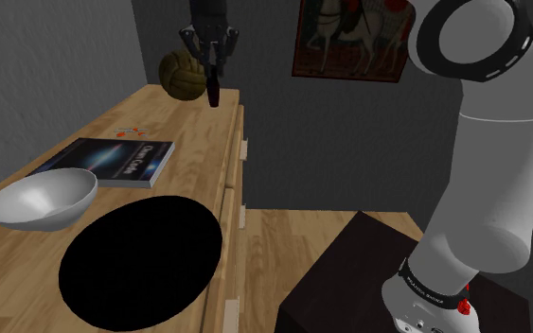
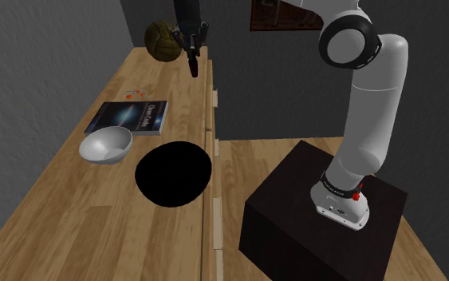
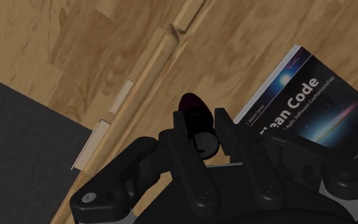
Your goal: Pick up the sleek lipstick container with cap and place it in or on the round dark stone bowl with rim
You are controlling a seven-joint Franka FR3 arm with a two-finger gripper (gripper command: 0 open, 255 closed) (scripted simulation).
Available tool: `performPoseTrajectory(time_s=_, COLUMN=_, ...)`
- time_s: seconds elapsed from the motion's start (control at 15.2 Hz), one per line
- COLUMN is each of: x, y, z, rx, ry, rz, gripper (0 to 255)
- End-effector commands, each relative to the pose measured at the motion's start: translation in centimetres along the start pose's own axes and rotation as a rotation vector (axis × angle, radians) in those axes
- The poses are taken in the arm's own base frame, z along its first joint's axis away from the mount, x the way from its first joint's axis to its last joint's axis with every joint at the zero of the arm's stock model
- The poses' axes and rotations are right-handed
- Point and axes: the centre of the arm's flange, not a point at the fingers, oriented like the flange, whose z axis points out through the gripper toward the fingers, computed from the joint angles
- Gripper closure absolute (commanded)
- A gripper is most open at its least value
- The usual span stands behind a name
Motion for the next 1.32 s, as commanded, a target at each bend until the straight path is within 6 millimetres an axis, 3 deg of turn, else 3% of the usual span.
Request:
performPoseTrajectory(time_s=0.0, x=-1.0, y=-0.9, z=-0.5, rx=0.0, ry=0.0, rz=0.0, gripper=255)
performPoseTrajectory(time_s=1.25, x=-19.6, y=-17.4, z=-3.8, rx=0.0, ry=0.0, rz=0.0, gripper=255)
